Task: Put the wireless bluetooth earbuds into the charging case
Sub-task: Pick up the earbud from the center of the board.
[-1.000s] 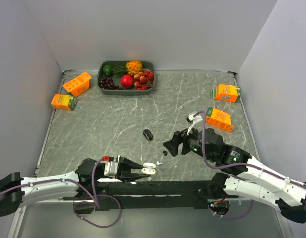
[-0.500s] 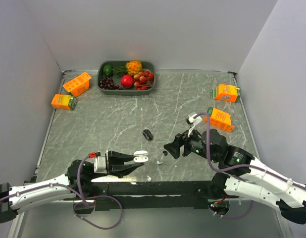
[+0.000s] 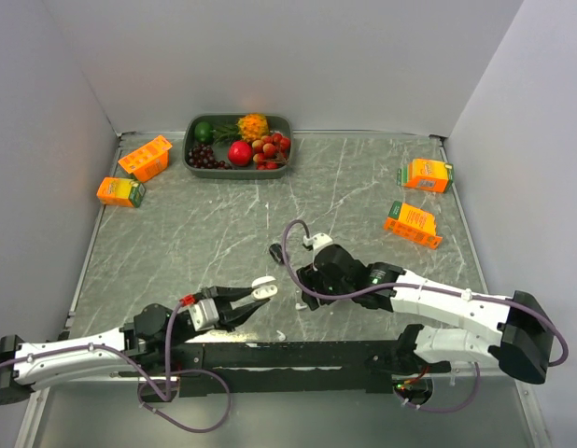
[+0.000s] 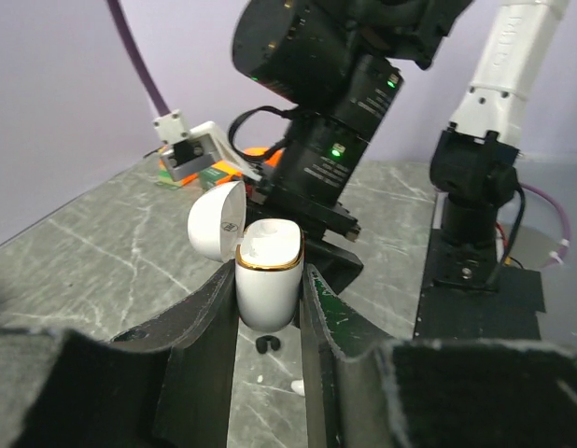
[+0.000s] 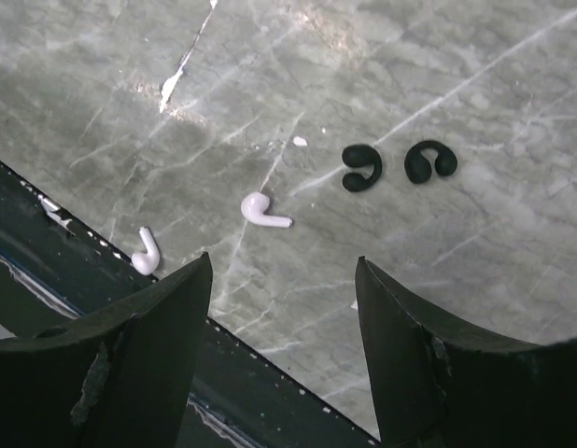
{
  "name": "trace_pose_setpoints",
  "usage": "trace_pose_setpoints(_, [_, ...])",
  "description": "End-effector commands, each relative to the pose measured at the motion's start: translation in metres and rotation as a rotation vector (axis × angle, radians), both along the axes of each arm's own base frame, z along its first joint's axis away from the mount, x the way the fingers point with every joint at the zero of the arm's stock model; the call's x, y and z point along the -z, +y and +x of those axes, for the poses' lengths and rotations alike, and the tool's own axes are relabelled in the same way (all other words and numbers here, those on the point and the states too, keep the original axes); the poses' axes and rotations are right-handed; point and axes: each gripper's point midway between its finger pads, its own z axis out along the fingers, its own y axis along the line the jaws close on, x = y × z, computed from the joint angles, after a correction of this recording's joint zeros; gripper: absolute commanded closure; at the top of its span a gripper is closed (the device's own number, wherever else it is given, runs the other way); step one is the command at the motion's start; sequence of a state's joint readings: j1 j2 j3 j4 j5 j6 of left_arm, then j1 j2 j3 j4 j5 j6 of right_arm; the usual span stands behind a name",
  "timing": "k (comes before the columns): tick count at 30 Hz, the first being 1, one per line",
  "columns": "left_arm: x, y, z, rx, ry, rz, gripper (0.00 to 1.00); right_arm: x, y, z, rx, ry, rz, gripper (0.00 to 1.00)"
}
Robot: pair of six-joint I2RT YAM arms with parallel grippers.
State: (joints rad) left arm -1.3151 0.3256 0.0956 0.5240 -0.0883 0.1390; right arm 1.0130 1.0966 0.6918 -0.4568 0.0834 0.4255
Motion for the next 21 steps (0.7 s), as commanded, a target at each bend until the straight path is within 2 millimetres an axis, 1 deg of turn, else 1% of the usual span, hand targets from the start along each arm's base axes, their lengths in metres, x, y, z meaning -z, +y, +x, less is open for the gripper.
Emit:
trace_pose_setpoints(1, [-0.017, 0.013, 0.008, -0.063, -0.001, -0.067, 0.99, -0.002, 0.019, 0.004, -0.072, -0.050, 0.016, 0.32])
trace_pose_setpoints(3, [-0.014, 0.015, 0.007, -0.060, 0.026, -0.078, 0.99, -0.003, 0.026, 0.002, -0.134, -0.076, 0.009, 0.34])
trace_pose_setpoints(6, [-0.018, 0.022, 0.006, -0.065, 0.052, -0.125, 0.99, 0.005, 0.034, 0.002, -0.202, -0.087, -0.028, 0.38])
trace_pose_setpoints(7, [-0.019, 0.025, 0.006, -0.068, 0.054, -0.140, 0.99, 0.013, 0.034, 0.002, -0.212, -0.078, -0.055, 0.39])
trace_pose_setpoints(9, [-0.021, 0.027, 0.005, -0.071, 0.054, -0.150, 0.99, 0.017, 0.037, 0.003, -0.236, -0.084, -0.075, 0.41])
trace_pose_setpoints(10, [-0.023, 0.029, 0.006, -0.079, 0.054, -0.153, 0.99, 0.023, 0.038, 0.002, -0.247, -0.075, -0.092, 0.41])
trace_pose_setpoints(14, [-0.022, 0.027, 0.005, -0.076, 0.047, -0.142, 0.99, 0.031, 0.041, 0.007, -0.258, -0.089, -0.120, 0.42])
trace_pose_setpoints(15, [-0.019, 0.025, 0.005, -0.074, 0.049, -0.128, 0.99, 0.036, 0.041, 0.007, -0.260, -0.084, -0.132, 0.43])
trace_pose_setpoints(21, [-0.018, 0.022, 0.003, -0.057, 0.058, -0.122, 0.99, 0.037, 0.052, 0.011, -0.277, -0.087, -0.119, 0.45])
